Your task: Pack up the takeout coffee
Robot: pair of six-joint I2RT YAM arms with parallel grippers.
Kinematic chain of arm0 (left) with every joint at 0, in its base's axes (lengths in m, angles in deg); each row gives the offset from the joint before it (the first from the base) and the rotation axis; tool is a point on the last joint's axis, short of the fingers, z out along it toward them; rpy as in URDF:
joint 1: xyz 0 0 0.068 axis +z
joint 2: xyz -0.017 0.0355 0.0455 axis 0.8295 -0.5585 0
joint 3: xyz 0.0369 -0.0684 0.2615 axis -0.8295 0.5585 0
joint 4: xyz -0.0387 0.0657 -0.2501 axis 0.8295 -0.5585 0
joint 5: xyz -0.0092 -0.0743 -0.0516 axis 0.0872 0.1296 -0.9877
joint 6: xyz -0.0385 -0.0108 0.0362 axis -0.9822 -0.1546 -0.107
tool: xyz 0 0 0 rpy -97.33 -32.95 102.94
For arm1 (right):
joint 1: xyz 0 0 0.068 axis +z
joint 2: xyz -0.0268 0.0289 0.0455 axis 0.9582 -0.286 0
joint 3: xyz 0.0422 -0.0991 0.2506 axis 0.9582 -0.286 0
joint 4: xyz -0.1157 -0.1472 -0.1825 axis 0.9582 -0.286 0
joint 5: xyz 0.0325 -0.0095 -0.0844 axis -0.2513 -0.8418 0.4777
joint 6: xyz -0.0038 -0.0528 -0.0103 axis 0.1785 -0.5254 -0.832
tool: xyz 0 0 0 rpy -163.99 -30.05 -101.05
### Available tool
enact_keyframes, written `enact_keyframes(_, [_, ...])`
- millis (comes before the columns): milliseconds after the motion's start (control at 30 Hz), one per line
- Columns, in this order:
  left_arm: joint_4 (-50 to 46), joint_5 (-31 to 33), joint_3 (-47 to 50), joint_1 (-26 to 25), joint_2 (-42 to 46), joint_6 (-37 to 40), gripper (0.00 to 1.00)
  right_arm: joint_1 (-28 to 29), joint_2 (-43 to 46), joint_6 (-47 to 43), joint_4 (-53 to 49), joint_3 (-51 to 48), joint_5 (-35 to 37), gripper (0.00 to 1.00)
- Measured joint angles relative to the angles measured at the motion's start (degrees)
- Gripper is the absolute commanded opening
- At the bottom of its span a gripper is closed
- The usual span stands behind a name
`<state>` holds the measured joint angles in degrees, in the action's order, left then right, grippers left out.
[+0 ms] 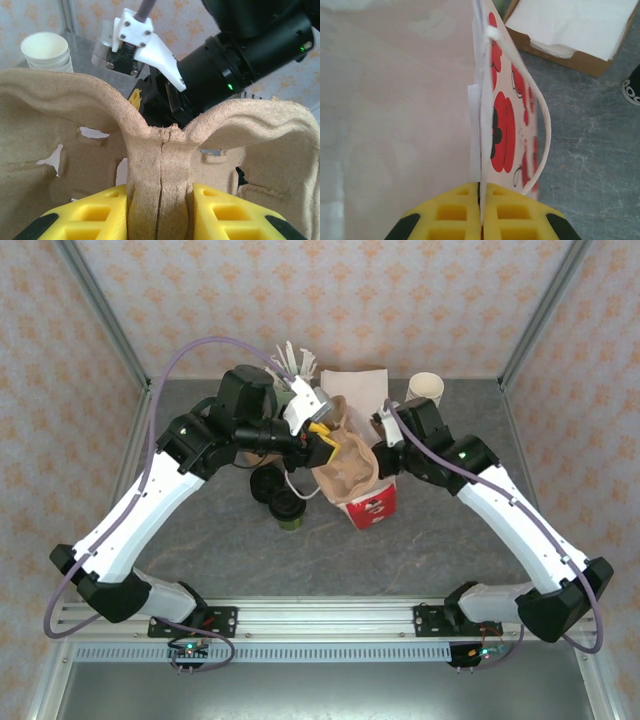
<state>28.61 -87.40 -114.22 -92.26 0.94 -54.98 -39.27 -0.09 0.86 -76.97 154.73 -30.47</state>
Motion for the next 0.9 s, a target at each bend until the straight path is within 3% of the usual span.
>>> enact_keyframes(400, [-0.8,-4.7,4.5,0.6,-0.9,-4.1,0.32,1.2,6.1,0.8,2.8,-5.3,0.2,0.0])
enact_keyframes(900, [-3.9,-9.7,5.0,1.2,-5.8,-3.3,0.31,1.2,7.6,1.6,3.1,-5.6,-2.3,0.0])
